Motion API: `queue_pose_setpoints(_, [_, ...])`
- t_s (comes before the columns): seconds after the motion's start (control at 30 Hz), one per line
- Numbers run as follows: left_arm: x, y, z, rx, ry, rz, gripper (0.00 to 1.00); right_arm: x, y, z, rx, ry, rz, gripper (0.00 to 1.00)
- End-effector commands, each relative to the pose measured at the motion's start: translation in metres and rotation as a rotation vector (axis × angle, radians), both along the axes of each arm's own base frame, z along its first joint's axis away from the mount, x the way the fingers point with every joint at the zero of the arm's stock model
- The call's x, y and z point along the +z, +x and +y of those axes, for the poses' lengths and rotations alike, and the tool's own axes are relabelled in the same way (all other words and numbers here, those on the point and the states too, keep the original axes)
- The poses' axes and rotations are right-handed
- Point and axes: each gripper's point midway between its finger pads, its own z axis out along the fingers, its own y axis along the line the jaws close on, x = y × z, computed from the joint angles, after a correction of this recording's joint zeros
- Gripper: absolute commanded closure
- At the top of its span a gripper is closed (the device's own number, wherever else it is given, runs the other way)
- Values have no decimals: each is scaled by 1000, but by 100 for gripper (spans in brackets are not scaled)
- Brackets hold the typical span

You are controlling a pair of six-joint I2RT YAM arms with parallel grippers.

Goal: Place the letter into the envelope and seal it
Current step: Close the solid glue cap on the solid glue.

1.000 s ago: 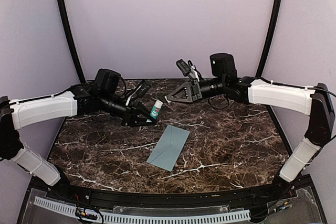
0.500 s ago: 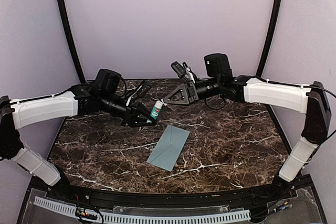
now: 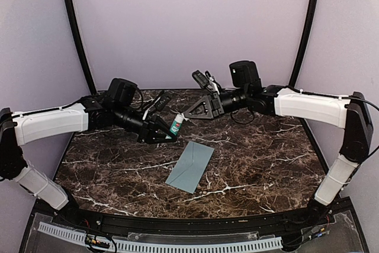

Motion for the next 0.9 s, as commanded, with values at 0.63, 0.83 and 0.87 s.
queue_pose_setpoints(0.63, [9,-4,-5,-41,-23,-5,100,13,-11,12,67,13,-37,89])
queue_pose_setpoints(0.83, [9,-4,-5,-42,-24,-2,100,0,-14,13,70,-52,-43,90])
queue_pose_setpoints(0.87, [8,-4,-6,-43,-23,1,100,1,-14,13,71,-56,-47,90])
